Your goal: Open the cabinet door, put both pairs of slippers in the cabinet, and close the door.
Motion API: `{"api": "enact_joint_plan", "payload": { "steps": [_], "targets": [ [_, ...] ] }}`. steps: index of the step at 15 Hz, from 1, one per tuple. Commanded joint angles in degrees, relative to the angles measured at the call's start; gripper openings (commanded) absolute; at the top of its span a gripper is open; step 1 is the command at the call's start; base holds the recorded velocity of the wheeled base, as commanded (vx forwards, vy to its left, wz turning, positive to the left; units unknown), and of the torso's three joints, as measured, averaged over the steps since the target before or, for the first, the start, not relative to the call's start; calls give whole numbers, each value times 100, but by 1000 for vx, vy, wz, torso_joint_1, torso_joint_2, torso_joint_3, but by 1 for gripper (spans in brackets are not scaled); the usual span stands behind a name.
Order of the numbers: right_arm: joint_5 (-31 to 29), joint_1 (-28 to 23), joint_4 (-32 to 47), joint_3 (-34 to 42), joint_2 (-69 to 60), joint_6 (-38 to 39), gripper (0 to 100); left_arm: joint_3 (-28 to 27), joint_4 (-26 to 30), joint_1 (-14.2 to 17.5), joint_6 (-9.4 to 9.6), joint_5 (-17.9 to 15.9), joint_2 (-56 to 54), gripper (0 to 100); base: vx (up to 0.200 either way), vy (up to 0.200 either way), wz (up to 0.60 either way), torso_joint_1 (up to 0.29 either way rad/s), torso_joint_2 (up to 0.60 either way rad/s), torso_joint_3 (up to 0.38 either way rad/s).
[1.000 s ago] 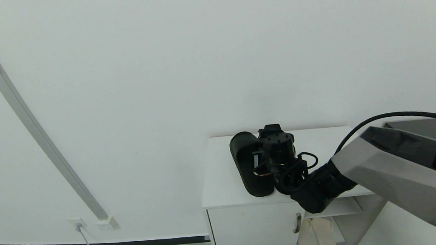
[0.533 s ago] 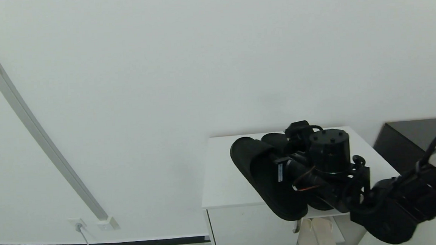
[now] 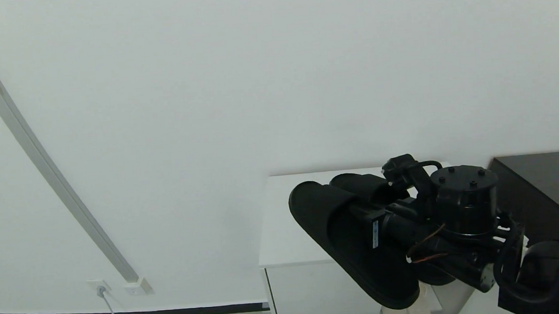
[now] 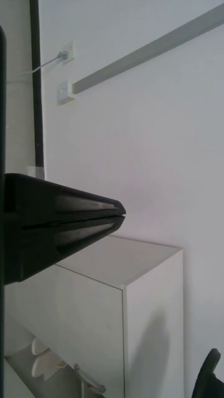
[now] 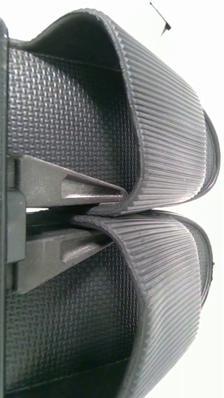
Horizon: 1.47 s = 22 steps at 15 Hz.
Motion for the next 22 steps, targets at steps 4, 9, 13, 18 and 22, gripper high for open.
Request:
{"api": "enact_joint_plan", "payload": {
  "steps": [4,9,13,18,22],
  "targets": [
    [-10,-3,-24,216,-89,-177,0,0,2,0,-11,2,7,0,-100,0,0,1,4,1],
    [-10,-3,-15,198,-177,-186,0,0,2,0,-11,2,7,0,-200,0,0,0,1,1],
    [-10,-3,116,207,-239,-186,0,0,2,0,-2,2,7,0,-150,0,0,-2,-1,2],
    [-10,33,116,216,-239,-177,0,0,-6,0,-11,2,7,0,0,0,0,0,0,0],
    [-10,59,125,233,-239,-177,0,0,2,0,-11,2,7,0,0,0,0,0,0,0]
  ]
}}
